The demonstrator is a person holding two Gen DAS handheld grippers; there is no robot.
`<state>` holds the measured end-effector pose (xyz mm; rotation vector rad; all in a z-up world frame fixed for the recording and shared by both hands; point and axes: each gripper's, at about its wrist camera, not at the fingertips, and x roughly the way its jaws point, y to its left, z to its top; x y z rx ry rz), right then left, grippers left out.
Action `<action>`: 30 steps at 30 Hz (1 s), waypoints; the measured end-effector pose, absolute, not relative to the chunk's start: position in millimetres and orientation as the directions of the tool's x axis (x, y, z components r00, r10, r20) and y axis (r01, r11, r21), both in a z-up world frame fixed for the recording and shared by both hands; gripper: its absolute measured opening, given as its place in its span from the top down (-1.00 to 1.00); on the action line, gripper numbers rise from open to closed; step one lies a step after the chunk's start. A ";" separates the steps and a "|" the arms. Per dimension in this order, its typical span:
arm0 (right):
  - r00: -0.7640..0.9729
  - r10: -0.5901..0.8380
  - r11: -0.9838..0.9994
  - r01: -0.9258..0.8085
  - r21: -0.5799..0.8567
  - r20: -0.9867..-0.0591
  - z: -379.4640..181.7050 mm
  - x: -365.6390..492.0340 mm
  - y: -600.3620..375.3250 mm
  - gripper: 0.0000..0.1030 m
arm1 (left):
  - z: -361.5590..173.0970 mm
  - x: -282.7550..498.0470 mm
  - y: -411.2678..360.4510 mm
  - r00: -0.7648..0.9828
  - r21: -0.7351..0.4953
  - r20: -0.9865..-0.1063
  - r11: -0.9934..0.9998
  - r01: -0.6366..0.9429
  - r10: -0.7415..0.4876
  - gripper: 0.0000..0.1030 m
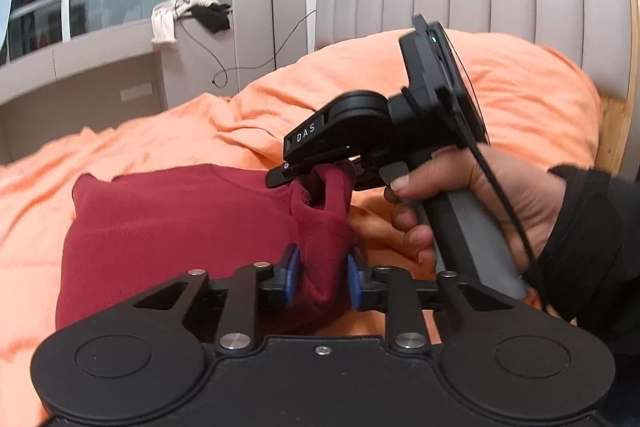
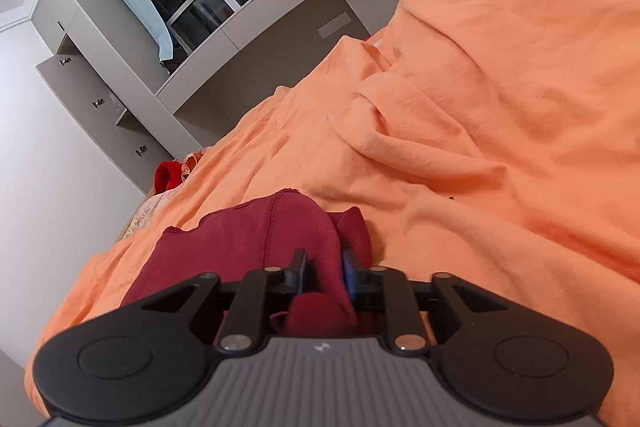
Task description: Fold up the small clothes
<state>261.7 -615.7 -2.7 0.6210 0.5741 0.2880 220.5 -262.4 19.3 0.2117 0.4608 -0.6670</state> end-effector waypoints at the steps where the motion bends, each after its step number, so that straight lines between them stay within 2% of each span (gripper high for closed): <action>1: 0.810 0.411 0.786 -0.082 0.613 -0.418 -2.5 263.0 -616.7 0.42 | 21.5 221.0 -260.1 0.683 0.023 -0.478 0.770 0.638 -0.552 0.34; 3: 0.814 0.400 0.792 -0.075 0.606 -0.422 -3.7 261.5 -621.9 0.19 | 25.3 219.8 -256.1 0.669 -0.014 -0.483 0.769 0.640 -0.565 0.06; 4: 0.815 0.394 0.793 -0.070 0.605 -0.424 -4.5 260.3 -623.1 0.15 | 28.6 219.0 -253.1 0.665 -0.030 -0.479 0.768 0.639 -0.572 -0.04; 6: 0.817 0.390 0.792 -0.063 0.607 -0.424 -7.2 260.0 -627.7 -0.04 | 37.2 215.6 -245.9 0.670 -0.056 -0.458 0.771 0.634 -0.584 -0.47; 7: 0.818 0.390 0.790 -0.061 0.610 -0.423 -8.1 258.5 -629.4 -0.11 | 40.7 213.3 -243.0 0.679 -0.062 -0.446 0.777 0.627 -0.583 -0.52; 9: 0.821 0.388 0.790 -0.061 0.610 -0.420 -8.4 257.4 -631.9 -0.43 | 49.2 211.4 -236.2 0.698 -0.062 -0.428 0.789 0.612 -0.574 -0.57; 10: 0.823 0.385 0.793 -0.063 0.605 -0.419 -7.6 255.3 -633.1 -0.51 | 54.0 211.9 -232.0 0.713 -0.058 -0.421 0.801 0.595 -0.561 -0.60; 12: 0.831 0.378 0.805 -0.077 0.589 -0.407 -4.3 248.9 -634.8 -0.74 | 61.6 215.1 -223.5 0.763 -0.036 -0.407 0.844 0.535 -0.501 -0.73; 15: 0.848 0.363 0.818 -0.091 0.568 -0.387 1.4 240.2 -637.1 -0.91 | 68.7 224.7 -210.9 0.840 0.004 -0.383 0.909 0.417 -0.384 -0.88; 17: 0.855 0.360 0.823 -0.102 0.559 -0.374 4.5 233.9 -638.8 -1.00 | 70.6 235.3 -199.6 0.862 0.003 -0.386 0.934 0.357 -0.328 -0.91; 20: 0.856 0.361 0.834 -0.119 0.538 -0.370 8.6 226.2 -637.2 -1.00 | 72.3 250.6 -182.7 0.874 -0.006 -0.402 0.955 0.295 -0.273 -0.97; 24: 0.834 0.391 0.856 -0.174 0.486 -0.391 15.5 216.7 -627.7 -1.00 | 62.7 266.2 -157.9 0.862 -0.051 -0.436 0.963 0.264 -0.259 -0.98; 26: 0.808 0.402 0.878 -0.207 0.431 -0.430 18.2 214.3 -619.5 -1.00 | 53.5 269.9 -151.7 0.854 -0.043 -0.460 0.967 0.250 -0.241 -0.98; 30: 0.785 0.330 0.940 -0.221 0.261 -0.524 11.6 212.8 -603.5 -1.00 | 33.0 269.3 -137.2 0.844 -0.043 -0.485 0.970 0.238 -0.229 -0.99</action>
